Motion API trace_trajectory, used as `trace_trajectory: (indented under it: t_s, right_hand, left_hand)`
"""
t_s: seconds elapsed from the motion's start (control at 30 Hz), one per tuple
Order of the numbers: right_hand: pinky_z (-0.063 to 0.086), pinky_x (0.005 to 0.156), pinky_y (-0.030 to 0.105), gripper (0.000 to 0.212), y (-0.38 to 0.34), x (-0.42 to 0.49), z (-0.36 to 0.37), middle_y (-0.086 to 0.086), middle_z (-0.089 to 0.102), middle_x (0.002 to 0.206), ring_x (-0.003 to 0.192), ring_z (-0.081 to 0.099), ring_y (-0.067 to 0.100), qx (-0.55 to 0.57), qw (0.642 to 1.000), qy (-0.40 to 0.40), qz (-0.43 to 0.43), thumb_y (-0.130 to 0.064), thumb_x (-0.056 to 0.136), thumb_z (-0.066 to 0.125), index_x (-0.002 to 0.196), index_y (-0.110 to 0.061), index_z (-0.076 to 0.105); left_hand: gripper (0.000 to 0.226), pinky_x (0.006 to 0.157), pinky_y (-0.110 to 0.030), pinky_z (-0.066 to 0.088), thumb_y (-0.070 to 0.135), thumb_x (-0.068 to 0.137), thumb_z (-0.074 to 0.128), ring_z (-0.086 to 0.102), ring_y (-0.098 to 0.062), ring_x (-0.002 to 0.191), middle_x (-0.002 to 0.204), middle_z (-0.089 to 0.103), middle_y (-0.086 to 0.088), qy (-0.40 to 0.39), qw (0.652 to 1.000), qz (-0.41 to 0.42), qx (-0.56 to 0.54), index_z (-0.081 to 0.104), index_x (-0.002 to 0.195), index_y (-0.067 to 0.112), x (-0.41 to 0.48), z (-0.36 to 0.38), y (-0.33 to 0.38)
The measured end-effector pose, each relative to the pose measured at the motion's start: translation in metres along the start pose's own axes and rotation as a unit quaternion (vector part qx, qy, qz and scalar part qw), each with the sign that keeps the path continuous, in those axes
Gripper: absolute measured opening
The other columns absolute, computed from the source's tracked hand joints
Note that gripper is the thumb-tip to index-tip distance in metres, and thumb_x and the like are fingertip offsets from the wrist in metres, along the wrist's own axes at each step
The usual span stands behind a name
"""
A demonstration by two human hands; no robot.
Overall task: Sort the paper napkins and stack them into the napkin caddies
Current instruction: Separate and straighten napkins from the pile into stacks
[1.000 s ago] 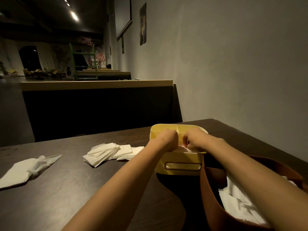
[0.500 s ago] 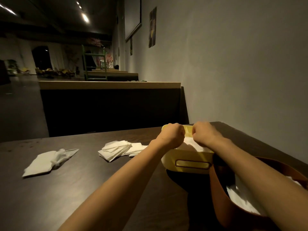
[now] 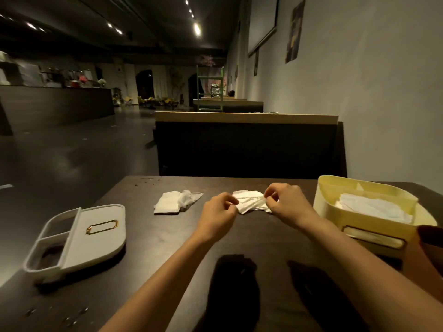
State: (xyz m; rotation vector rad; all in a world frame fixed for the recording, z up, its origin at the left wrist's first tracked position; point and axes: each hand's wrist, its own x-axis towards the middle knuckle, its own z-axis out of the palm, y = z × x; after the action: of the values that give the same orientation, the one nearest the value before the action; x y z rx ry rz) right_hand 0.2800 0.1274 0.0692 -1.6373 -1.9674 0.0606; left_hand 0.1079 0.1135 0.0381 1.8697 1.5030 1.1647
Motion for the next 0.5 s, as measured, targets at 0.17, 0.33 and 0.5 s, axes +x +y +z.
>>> trace_trajectory:
  t_s: [0.17, 0.33, 0.5]
  right_hand:
    - [0.046, 0.083, 0.03, 0.021, -0.022, 0.0, 0.071, 0.011, 0.067, 0.105, 0.097, 0.061, 0.025, 0.026, 0.998, -0.063, 0.017, -0.018, 0.087, 0.054, 0.103, -0.011, 0.065]
    - [0.045, 0.093, 0.036, 0.032, -0.037, 0.017, 0.122, 0.009, 0.056, 0.117, 0.108, 0.053, 0.023, 0.032, 0.996, -0.078, 0.028, -0.029, 0.089, 0.053, 0.117, -0.015, 0.055]
    - [0.038, 0.1, 0.038, 0.043, -0.072, 0.049, 0.159, 0.008, 0.043, 0.128, 0.119, 0.041, 0.027, -0.017, 0.998, -0.063, -0.019, -0.038, 0.091, 0.048, 0.129, -0.018, 0.044]
  left_hand:
    - [0.021, 0.065, -0.01, 0.044, 0.007, 0.092, 0.049, 0.06, -0.013, 0.09, 0.101, 0.066, -0.009, 0.045, 0.996, -0.072, -0.007, 0.062, 0.109, 0.007, -0.013, -0.039, -0.052]
    - [0.016, 0.05, -0.002, 0.042, 0.004, 0.093, 0.048, 0.055, -0.008, 0.068, 0.094, 0.065, -0.009, 0.136, 0.985, -0.099, -0.03, 0.061, 0.098, 0.01, -0.009, -0.058, -0.085]
    - [0.017, 0.065, -0.025, 0.056, 0.006, 0.094, 0.046, 0.061, -0.013, 0.082, 0.092, 0.064, -0.005, 0.191, 0.971, -0.116, -0.081, 0.06, 0.093, 0.017, -0.002, -0.067, -0.1]
